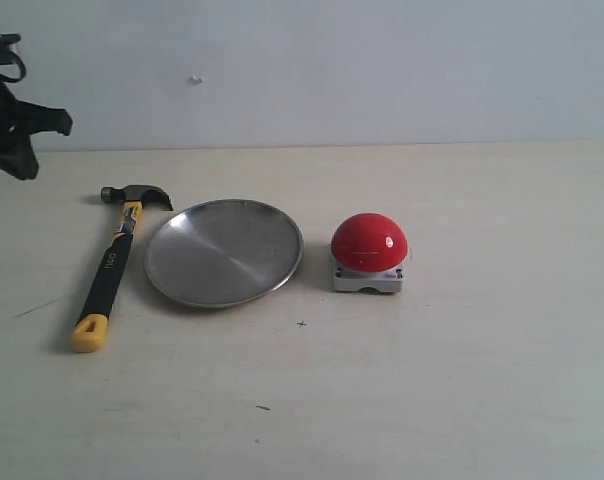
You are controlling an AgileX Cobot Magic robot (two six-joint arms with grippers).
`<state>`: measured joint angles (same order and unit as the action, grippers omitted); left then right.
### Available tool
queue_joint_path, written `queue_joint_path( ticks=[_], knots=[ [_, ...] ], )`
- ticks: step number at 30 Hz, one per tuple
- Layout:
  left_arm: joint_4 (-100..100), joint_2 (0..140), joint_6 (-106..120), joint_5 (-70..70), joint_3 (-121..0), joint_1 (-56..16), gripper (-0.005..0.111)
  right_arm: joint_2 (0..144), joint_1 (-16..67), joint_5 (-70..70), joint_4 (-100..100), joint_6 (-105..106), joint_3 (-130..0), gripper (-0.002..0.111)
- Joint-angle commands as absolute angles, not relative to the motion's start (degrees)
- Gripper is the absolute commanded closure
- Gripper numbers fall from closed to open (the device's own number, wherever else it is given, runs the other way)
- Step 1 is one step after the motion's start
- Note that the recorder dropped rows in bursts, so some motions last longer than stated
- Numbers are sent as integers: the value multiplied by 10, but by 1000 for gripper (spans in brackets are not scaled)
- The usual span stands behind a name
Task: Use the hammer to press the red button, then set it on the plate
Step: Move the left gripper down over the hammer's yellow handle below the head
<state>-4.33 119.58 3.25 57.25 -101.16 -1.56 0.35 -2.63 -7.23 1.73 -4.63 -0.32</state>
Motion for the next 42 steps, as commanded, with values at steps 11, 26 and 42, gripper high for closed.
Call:
queue_joint_path(
  ticks=[11,26,42],
  knots=[
    [-36,1372,-23,675,-1226,-62,56,0,-29,-71,16,-46,0,108],
    [-24,1410,-36,655,-1245,-76,47,0,-29,-71,16,-46,0,108],
    [19,1457,-65,695,-1329,-97,47,0,-29,-71,16,-46,0,108]
  ],
)
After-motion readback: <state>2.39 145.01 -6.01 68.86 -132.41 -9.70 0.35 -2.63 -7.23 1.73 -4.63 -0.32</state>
